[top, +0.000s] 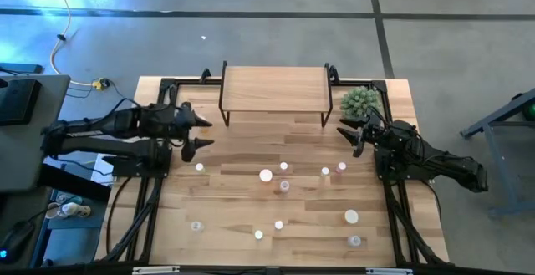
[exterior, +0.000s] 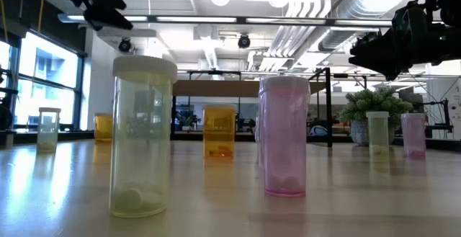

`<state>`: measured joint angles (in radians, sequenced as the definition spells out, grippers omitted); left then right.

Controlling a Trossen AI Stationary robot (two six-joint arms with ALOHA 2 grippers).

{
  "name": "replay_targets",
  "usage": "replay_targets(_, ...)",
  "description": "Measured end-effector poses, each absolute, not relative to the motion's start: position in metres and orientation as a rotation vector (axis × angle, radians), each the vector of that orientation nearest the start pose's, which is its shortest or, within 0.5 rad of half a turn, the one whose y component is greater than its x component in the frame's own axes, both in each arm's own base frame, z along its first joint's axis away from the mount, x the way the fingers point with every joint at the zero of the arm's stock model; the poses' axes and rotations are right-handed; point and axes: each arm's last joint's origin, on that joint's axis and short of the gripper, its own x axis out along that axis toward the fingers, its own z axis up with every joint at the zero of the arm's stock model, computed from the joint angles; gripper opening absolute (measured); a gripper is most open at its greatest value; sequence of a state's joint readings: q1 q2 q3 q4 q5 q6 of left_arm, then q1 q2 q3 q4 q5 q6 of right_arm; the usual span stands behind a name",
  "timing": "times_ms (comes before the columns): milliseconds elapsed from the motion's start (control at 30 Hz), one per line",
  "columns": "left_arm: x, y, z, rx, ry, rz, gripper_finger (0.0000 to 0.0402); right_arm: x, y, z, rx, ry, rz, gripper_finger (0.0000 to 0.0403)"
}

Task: Pick and place medicine bottles onto shelf by color
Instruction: Put the top left green pill bottle on the shelf

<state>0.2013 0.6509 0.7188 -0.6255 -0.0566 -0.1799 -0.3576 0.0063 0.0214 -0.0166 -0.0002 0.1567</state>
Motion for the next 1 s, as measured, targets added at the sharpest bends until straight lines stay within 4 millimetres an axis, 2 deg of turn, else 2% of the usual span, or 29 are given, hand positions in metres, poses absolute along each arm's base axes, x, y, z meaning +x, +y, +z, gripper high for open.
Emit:
replay_targets(200,0.131,0.011,0.284,-0.230,0.661,0.233,0.0294,0.091,-0.034,0.169,0.156,-0.027,-0.357,0.0170)
replay_targets(467,0.129,-0.006,0.248,-0.289,0.881,0.302,0.0294,0.091,-0.034,0.169,0.155,-0.027,-0.357,0.0170)
replay_targets(800,0.137,-0.015,0.222,-0.344,0.969,0.429,0.0294,0.091,-0.034,0.169,0.155,-0.026,-0.357,0.0170)
replay_targets(1000,0.145,-0.017,0.213,-0.502,0.993,0.560,0.0294,0.091,-0.034,0.169,0.155,-0.027,-0.357,0.0170)
